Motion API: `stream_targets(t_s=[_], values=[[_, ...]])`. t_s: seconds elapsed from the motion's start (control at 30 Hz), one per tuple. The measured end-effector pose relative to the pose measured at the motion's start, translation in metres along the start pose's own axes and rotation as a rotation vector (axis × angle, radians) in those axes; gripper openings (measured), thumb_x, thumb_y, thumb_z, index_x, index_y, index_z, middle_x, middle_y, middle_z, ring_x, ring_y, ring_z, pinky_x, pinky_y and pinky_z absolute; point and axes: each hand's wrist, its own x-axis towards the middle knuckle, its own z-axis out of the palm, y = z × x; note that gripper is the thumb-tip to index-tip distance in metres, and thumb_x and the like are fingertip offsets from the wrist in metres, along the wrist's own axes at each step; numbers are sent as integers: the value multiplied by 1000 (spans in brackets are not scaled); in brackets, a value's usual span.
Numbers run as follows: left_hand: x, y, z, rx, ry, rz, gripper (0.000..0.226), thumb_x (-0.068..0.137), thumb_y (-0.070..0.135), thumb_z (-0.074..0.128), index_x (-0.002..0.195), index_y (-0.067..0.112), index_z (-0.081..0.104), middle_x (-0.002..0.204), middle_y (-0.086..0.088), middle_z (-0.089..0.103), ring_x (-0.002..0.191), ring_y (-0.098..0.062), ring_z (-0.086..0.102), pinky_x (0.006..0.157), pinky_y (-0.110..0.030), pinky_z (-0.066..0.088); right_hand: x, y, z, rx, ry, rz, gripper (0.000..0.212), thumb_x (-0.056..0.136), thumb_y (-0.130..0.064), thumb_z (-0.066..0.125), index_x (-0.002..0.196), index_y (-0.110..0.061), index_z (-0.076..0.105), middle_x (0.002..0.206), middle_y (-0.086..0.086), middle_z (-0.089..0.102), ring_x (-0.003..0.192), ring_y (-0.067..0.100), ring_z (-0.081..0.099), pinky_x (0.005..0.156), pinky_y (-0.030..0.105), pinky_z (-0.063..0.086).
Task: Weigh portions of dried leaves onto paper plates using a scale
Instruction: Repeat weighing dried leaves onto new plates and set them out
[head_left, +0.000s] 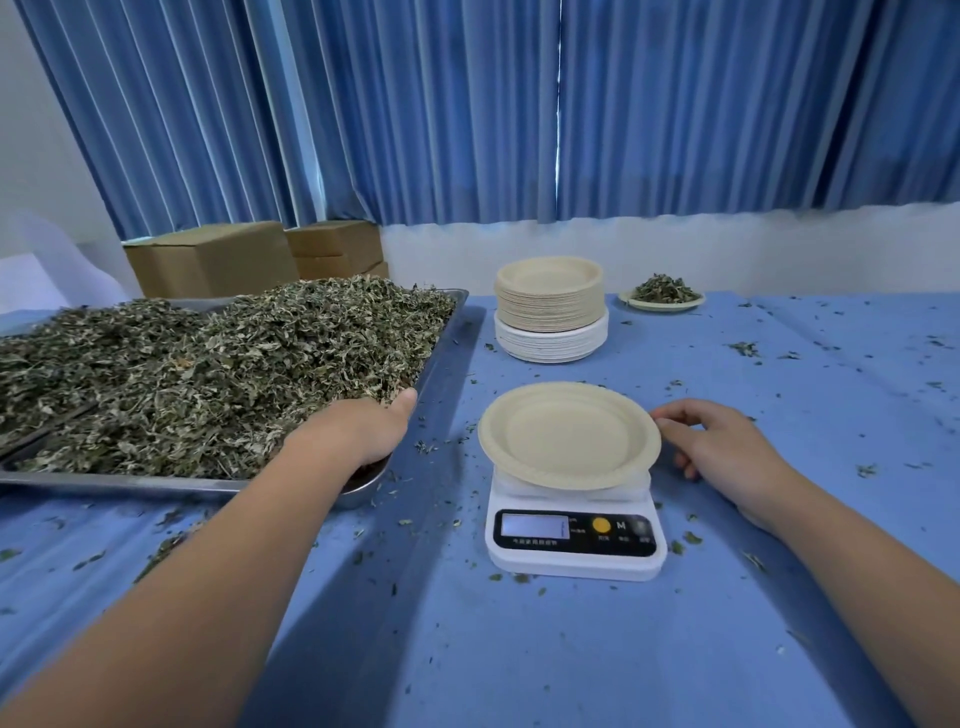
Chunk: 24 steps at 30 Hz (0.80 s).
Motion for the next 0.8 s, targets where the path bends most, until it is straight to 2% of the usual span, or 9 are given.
stream_targets(t_s=[0.07,0.17,0.23,0.33,0.4,0.5,0.67,0.8], values=[[0,-1,3,-3,49,41,87,91,73,11,149,11,32,152,-17,34,135,-38,38,109,-52,34,0,-3,-1,-3,-3,1,15,95,-20,57,87,-21,70,82,-6,64,59,13,53,55,26,46],[-3,-5,9,-3,118,44,83,92,72,12,146,14,36,151,-18,34,134,-41,37,107,-57,33,-2,-13,-12,-49,-47,48,21,92,-26,62,78,-11,67,58,-4,56,44,11,45,46,26,38],[-6,-4,12,-24,144,28,81,92,72,12,149,19,32,154,-18,27,137,-43,31,109,-61,28,-8,-21,-26,-101,-231,138,27,88,-28,65,69,-8,64,53,-1,51,43,14,41,41,24,32],[-9,-2,13,-16,124,-21,83,88,77,11,152,25,25,157,-17,21,139,-45,26,110,-63,23,-25,-31,-40,-259,-657,259,28,84,-33,68,68,-9,68,55,4,53,41,15,42,38,21,30],[-6,-3,13,-24,79,-33,87,85,80,11,153,26,21,158,-16,20,141,-43,25,111,-62,22,-34,-36,-37,-303,-792,284,30,79,-41,69,69,-12,71,56,5,55,41,14,45,38,20,30],[-2,-5,14,-89,12,9,88,86,80,13,154,24,18,159,-12,22,143,-38,26,114,-57,23,-38,-42,-20,-383,-780,280,32,82,-41,68,62,-17,68,55,3,57,41,13,47,37,20,28],[-1,-6,16,-82,84,94,80,90,73,19,149,20,31,151,-11,38,134,-35,40,108,-50,35,-37,-43,-11,-386,-719,358,34,80,-36,70,55,-14,65,51,3,55,37,13,44,36,19,21],[-4,-4,14,-124,106,101,72,93,66,29,150,23,29,148,-13,41,131,-36,42,106,-46,38,-34,-45,-10,-388,-748,435,37,82,-38,70,56,-13,63,48,2,53,35,11,44,35,18,18]])
